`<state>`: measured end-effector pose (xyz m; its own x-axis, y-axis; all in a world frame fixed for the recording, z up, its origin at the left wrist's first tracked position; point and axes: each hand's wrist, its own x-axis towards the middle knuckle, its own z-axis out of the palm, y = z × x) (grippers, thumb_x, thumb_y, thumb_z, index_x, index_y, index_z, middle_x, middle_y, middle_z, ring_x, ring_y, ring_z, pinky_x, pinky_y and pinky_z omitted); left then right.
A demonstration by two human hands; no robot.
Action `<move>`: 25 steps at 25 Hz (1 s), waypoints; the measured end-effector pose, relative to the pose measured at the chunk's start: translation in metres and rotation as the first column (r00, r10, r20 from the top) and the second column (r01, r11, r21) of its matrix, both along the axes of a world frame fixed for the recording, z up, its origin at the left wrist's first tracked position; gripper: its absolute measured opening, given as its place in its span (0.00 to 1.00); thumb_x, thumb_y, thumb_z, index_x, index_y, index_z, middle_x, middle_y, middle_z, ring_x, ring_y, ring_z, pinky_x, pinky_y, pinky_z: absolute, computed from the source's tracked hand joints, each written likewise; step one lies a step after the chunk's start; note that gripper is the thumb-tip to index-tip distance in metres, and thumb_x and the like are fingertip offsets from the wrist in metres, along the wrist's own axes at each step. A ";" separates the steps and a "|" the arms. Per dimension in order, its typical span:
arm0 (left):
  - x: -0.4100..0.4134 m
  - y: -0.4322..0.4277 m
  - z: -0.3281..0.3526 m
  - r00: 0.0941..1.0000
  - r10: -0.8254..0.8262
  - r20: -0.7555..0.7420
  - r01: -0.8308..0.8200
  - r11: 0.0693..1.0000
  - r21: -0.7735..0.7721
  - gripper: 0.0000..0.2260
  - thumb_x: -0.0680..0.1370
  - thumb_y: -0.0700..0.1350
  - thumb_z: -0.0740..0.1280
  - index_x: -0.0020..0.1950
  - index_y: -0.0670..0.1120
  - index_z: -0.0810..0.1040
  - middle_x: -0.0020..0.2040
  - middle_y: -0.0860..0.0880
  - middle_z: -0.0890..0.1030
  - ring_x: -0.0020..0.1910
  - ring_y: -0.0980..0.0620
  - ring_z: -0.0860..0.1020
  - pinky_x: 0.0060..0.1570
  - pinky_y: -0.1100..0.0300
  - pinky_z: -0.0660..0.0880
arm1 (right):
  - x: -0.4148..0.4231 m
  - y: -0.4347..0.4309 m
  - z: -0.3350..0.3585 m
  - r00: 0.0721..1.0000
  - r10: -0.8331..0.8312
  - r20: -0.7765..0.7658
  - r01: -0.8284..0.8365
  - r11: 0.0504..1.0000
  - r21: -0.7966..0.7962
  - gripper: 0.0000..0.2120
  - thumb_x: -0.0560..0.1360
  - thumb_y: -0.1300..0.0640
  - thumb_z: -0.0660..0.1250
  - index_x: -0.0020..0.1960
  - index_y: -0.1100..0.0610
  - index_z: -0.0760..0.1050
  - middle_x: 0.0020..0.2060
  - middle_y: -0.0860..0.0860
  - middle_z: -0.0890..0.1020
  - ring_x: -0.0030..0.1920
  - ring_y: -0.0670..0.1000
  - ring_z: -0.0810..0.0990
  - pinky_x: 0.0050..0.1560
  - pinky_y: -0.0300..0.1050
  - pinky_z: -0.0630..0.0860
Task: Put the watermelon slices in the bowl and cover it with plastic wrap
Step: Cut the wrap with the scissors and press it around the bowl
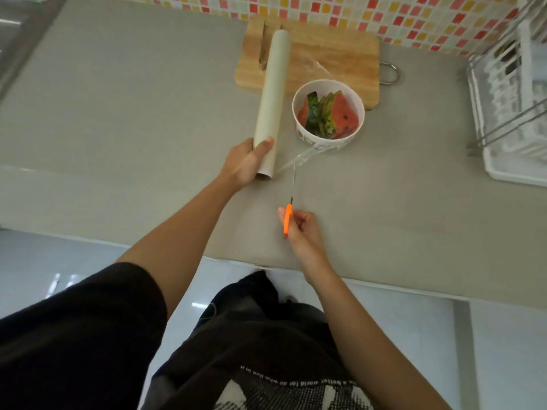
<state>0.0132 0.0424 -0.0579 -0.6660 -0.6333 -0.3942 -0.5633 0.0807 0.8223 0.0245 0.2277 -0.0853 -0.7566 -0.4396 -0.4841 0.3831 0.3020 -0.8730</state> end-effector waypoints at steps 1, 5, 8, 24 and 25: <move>-0.001 0.001 0.002 1.000 0.009 -0.010 -0.009 1.000 0.015 0.20 0.75 0.61 0.60 0.52 0.45 0.76 0.52 0.42 0.79 0.50 0.43 0.78 0.50 0.50 0.76 | 0.003 0.001 0.000 1.000 0.020 -0.004 -0.020 1.000 0.023 0.21 0.68 0.40 0.69 0.46 0.57 0.73 0.30 0.42 0.76 0.32 0.34 0.75 0.36 0.26 0.68; 0.002 0.003 0.008 1.000 0.012 -0.003 -0.012 1.000 0.027 0.24 0.73 0.63 0.60 0.53 0.44 0.76 0.51 0.41 0.80 0.51 0.39 0.79 0.53 0.43 0.77 | 0.008 0.004 -0.001 0.998 0.056 0.001 -0.056 0.997 0.048 0.24 0.67 0.36 0.68 0.47 0.55 0.72 0.33 0.42 0.78 0.32 0.35 0.77 0.37 0.30 0.71; 0.002 0.001 0.011 1.000 0.004 -0.001 -0.004 0.999 0.040 0.22 0.73 0.63 0.60 0.51 0.45 0.76 0.48 0.42 0.80 0.48 0.41 0.80 0.44 0.49 0.76 | 0.004 -0.003 0.001 0.993 0.114 0.034 -0.116 0.992 0.049 0.21 0.69 0.36 0.67 0.47 0.53 0.71 0.34 0.42 0.78 0.33 0.34 0.78 0.40 0.33 0.73; 0.000 -0.001 0.014 1.000 -0.002 0.018 0.001 0.997 0.077 0.29 0.67 0.67 0.59 0.54 0.45 0.76 0.50 0.43 0.81 0.47 0.41 0.81 0.53 0.42 0.77 | -0.006 -0.041 0.013 0.979 0.178 0.101 -0.158 0.972 -0.176 0.10 0.76 0.50 0.63 0.50 0.57 0.69 0.38 0.43 0.76 0.38 0.40 0.77 0.35 0.28 0.71; 0.000 -0.001 0.014 1.000 -0.001 0.015 0.000 0.997 0.080 0.29 0.67 0.67 0.59 0.54 0.45 0.77 0.50 0.43 0.81 0.47 0.41 0.81 0.53 0.42 0.77 | -0.006 -0.040 0.010 0.980 0.178 0.094 -0.158 0.970 -0.184 0.07 0.77 0.53 0.64 0.50 0.56 0.69 0.38 0.43 0.76 0.38 0.40 0.77 0.38 0.30 0.72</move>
